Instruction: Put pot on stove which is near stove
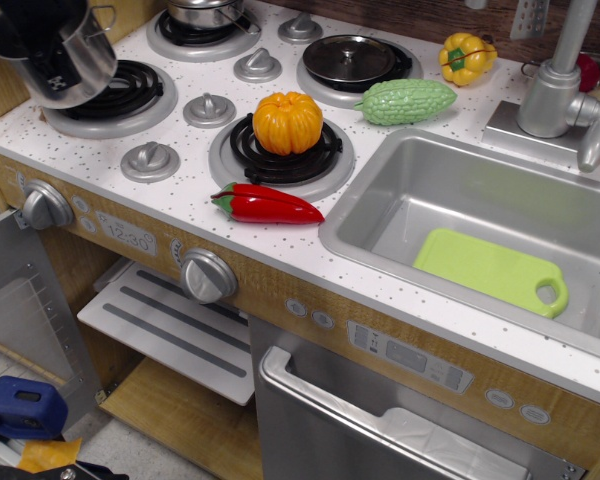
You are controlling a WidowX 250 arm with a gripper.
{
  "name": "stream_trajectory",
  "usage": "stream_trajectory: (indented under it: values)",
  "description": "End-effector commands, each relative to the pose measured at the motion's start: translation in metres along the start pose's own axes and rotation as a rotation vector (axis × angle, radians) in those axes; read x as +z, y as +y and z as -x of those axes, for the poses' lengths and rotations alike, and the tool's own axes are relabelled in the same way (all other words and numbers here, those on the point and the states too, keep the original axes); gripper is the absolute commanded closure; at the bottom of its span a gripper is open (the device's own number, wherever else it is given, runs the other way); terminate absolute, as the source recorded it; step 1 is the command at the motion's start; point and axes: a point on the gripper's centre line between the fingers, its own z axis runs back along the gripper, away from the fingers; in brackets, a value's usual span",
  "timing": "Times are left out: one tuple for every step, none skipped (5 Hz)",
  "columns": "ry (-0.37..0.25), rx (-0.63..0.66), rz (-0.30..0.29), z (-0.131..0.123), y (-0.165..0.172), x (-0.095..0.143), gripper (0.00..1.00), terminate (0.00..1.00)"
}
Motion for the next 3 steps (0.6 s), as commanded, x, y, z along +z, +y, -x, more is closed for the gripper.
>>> stream_trajectory:
  values:
    - [-0.038,-0.036,-0.058,-0.0174,0.0133,0.0094,1.00,0.00]
    - [-0.050,-0.047,-0.047,-0.0200,0.0148,0.0037,1.00,0.00]
    - [-0.081,-0.070,-0.029,-0.0194,0.0214,0.0018,0.00,1.00]
